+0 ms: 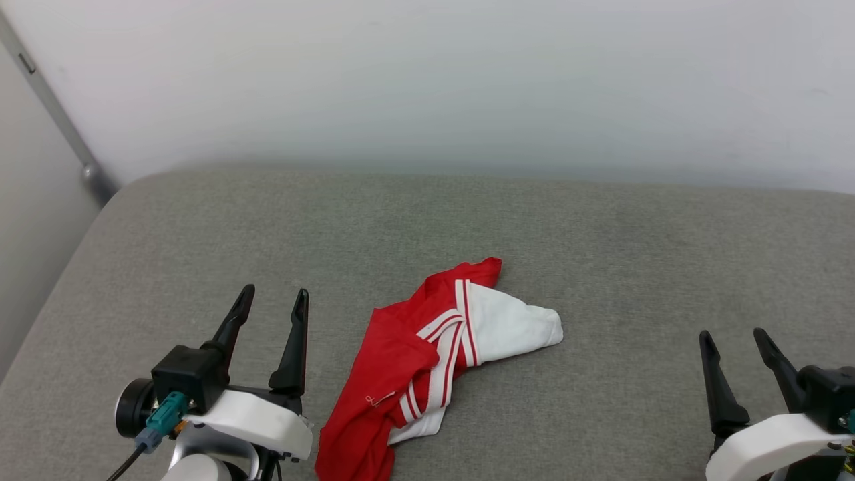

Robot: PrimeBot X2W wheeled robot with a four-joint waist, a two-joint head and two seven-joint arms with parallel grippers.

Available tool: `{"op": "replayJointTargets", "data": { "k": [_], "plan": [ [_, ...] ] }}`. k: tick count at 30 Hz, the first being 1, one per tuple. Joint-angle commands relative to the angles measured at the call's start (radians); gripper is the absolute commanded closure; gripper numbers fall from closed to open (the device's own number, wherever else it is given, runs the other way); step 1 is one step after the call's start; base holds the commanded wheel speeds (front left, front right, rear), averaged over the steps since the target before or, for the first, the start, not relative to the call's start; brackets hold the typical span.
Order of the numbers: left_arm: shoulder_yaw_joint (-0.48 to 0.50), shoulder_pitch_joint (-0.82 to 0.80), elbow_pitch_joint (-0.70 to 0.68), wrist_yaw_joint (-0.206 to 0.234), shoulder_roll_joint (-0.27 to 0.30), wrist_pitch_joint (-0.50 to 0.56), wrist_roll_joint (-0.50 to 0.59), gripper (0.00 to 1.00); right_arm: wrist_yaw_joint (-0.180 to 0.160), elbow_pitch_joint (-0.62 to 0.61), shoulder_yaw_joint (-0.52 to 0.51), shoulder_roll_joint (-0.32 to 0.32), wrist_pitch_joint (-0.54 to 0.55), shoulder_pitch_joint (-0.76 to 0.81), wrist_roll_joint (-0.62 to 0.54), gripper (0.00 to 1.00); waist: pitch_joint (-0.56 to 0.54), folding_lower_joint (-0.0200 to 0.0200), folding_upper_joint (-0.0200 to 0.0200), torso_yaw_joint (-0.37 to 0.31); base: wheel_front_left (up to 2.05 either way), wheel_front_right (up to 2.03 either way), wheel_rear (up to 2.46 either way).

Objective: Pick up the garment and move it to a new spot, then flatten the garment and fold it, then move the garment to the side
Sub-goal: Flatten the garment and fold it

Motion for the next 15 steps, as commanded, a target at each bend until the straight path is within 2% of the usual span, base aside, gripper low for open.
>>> {"op": "replayJointTargets", "data": {
  "k": [1,6,10,15],
  "plan": [
    [0.005,-0.018,-0.007,0.006,0.003,-0.008,0.010,0.00,-0.001,0.015,-0.016,0.001,0.018,0.006,0.013,0.00,0.010,0.0000,0.0000,0.019,0.00,0.00,0.00],
    [0.015,-0.029,-0.014,0.003,0.005,-0.013,0.018,0.00,-0.001,0.072,-0.045,0.001,0.070,-0.049,0.053,0.00,0.032,0.0000,0.0000,0.048,0.00,0.00,0.00],
    [0.014,-0.050,-0.019,-0.008,-0.010,-0.018,0.029,0.00,-0.001,0.154,-0.036,0.001,0.210,-0.134,0.083,0.00,0.091,0.0000,0.0000,0.092,0.00,0.00,0.00],
    [0.013,-0.082,-0.003,-0.033,-0.055,-0.024,0.042,0.00,-0.001,0.237,0.012,-0.027,0.401,-0.260,0.098,0.00,0.164,0.0000,0.0000,0.150,0.00,0.00,0.00]
  ]
}}
